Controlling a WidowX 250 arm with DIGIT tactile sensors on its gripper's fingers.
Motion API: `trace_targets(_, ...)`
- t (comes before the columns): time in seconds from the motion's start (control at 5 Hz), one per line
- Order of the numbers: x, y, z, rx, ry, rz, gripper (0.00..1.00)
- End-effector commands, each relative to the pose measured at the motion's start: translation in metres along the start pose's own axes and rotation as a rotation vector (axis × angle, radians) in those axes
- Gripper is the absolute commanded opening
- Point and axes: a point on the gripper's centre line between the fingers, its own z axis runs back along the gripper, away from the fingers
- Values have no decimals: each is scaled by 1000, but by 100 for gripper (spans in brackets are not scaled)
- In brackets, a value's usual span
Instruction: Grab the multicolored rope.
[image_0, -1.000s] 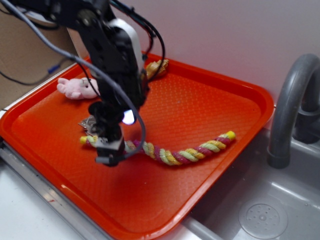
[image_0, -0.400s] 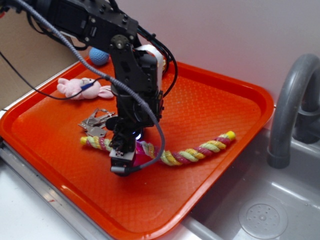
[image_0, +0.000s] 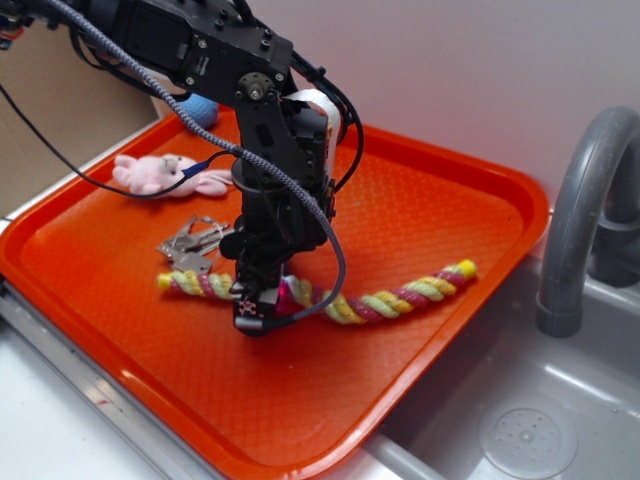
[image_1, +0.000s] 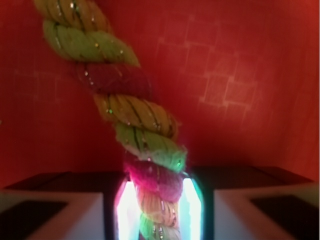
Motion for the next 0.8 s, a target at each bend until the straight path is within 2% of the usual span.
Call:
trace_targets(0.0,-39,38,83,-37,-149,369,0)
trace_targets(0.2,-71,66,108,-59,-204,536,0)
trace_targets(0.6,-139,84,153,-10,-297,778,0)
